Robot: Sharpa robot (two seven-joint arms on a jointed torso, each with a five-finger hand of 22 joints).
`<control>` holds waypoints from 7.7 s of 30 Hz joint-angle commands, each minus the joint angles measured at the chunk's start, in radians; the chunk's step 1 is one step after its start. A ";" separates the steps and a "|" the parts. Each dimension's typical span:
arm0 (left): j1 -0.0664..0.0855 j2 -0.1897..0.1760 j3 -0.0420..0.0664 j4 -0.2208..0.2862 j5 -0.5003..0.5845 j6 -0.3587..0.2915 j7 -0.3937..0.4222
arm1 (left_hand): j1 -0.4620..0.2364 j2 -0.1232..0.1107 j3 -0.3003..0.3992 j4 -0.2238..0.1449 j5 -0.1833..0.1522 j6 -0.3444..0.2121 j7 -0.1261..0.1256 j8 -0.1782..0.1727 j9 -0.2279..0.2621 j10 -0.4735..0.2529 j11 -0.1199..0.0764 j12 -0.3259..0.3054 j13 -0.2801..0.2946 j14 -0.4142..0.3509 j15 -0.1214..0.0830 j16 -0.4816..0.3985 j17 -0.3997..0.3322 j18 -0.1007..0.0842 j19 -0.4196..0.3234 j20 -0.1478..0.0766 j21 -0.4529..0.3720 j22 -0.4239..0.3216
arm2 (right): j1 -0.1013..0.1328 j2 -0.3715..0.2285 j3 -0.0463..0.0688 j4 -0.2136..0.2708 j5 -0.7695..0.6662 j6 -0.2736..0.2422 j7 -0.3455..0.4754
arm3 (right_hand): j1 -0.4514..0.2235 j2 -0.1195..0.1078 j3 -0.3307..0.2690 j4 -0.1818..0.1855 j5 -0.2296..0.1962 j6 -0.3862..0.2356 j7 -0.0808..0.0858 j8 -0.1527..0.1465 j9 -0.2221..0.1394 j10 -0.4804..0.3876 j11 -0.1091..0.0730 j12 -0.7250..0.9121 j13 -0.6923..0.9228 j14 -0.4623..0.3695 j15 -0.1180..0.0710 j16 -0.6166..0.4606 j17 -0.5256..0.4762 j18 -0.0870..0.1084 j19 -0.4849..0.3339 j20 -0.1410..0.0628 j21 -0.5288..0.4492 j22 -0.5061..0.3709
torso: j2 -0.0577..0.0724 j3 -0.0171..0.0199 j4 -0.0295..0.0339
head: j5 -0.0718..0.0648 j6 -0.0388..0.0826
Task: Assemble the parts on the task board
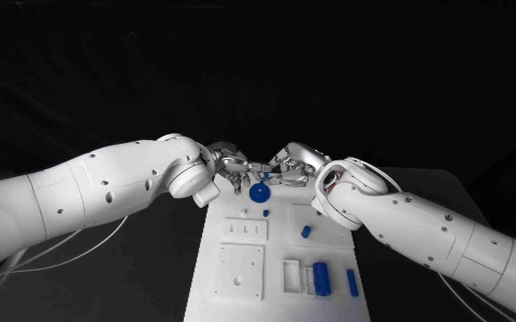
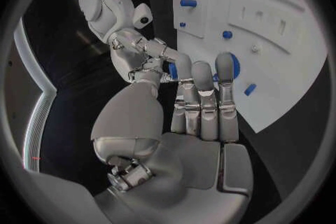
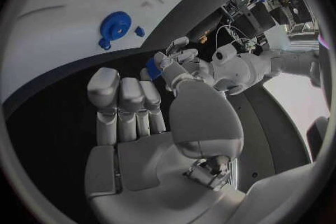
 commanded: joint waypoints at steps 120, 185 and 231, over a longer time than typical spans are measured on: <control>-0.002 -0.064 -0.026 0.078 -0.177 -0.032 -0.117 | -0.029 0.116 0.353 -0.351 0.175 0.033 -0.022 -0.004 0.195 0.042 -0.013 0.071 0.016 0.040 -0.019 0.059 0.037 -0.004 0.071 -0.014 -0.111 0.279 | -0.068 -0.172 0.031 0.006 0.182 -0.164 0.151 | 0.051 -0.024 -0.280 0.063 0.095 -0.178 0.044 0.005 -0.004 -0.067 0.024 -0.109 -0.121 -0.013 0.017 -0.147 -0.074 0.022 0.018 0.016 -0.271 0.066 | -0.016 0.0070 -0.0063 | 0.021 -0.029; -0.146 -0.054 -0.081 0.167 -0.505 -0.154 -0.201 | -0.036 0.078 0.374 -0.312 0.234 0.067 -0.039 -0.004 0.244 0.046 -0.027 0.202 0.022 0.085 -0.037 0.113 0.078 -0.006 0.161 -0.031 -0.228 0.521 | -0.035 -0.102 0.069 -0.123 0.242 -0.184 0.156 | 0.031 -0.014 -0.265 0.029 0.135 -0.174 0.043 0.005 -0.004 -0.072 0.023 -0.111 -0.133 -0.011 0.016 -0.156 -0.073 0.022 0.025 0.015 -0.288 0.067 | -0.027 0.0116 -0.0051 | 0.022 -0.092; -0.170 -0.049 -0.080 0.145 -0.493 -0.097 -0.212 | -0.034 0.077 0.367 -0.307 0.226 0.084 -0.043 -0.003 0.251 0.046 -0.028 0.207 0.021 0.085 -0.036 0.116 0.077 -0.009 0.183 -0.029 -0.285 0.583 | -0.036 -0.097 0.069 -0.127 0.240 -0.165 0.149 | 0.026 -0.010 -0.259 0.022 0.140 -0.171 0.043 0.005 -0.004 -0.071 0.022 -0.109 -0.133 -0.010 0.015 -0.155 -0.071 0.022 0.026 0.014 -0.289 0.068 | -0.027 0.0123 -0.0059 | 0.021 -0.098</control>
